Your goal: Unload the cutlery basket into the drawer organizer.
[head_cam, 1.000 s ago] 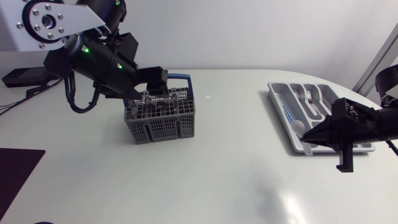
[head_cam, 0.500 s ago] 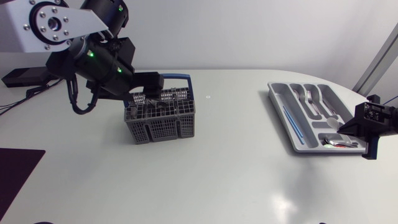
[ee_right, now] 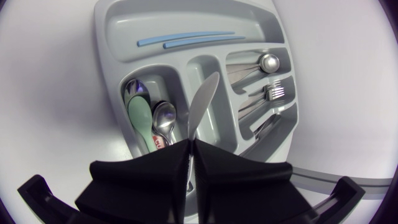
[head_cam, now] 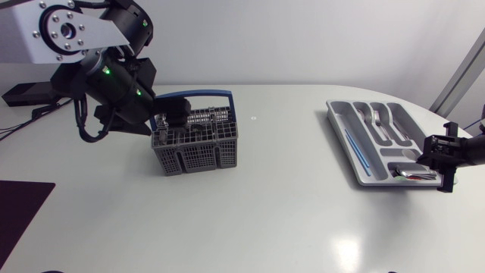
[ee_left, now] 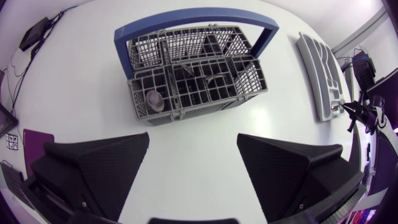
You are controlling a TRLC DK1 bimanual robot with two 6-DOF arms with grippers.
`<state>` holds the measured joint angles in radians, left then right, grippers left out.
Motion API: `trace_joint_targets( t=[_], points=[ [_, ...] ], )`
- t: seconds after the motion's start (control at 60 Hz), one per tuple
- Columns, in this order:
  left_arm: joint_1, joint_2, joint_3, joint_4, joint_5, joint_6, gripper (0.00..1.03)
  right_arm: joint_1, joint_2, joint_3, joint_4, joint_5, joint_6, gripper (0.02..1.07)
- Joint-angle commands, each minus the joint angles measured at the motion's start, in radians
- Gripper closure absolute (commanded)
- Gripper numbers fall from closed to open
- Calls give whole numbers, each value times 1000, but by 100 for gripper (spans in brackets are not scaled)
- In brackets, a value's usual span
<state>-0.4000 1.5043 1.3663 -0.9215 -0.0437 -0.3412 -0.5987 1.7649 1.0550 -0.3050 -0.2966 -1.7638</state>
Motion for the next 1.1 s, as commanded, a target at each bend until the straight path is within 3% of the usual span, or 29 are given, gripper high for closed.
trace_joint_targets(
  t=[0.0,0.233,0.5,0.8,1.083],
  points=[
    [9,20,34,-22,-10,-28,4,-7,31,-4,27,24,-45,90],
    [21,34,63,-73,-13,-56,4,-7,51,-26,96,82,-54,79],
    [29,45,85,-117,-19,-94,4,5,2,-53,99,102,-54,57],
    [32,53,93,-145,-21,-111,4,123,-194,-85,-62,99,75,50],
    [32,66,79,-117,-19,-119,4,356,-338,-70,-223,96,333,49]
  ],
)
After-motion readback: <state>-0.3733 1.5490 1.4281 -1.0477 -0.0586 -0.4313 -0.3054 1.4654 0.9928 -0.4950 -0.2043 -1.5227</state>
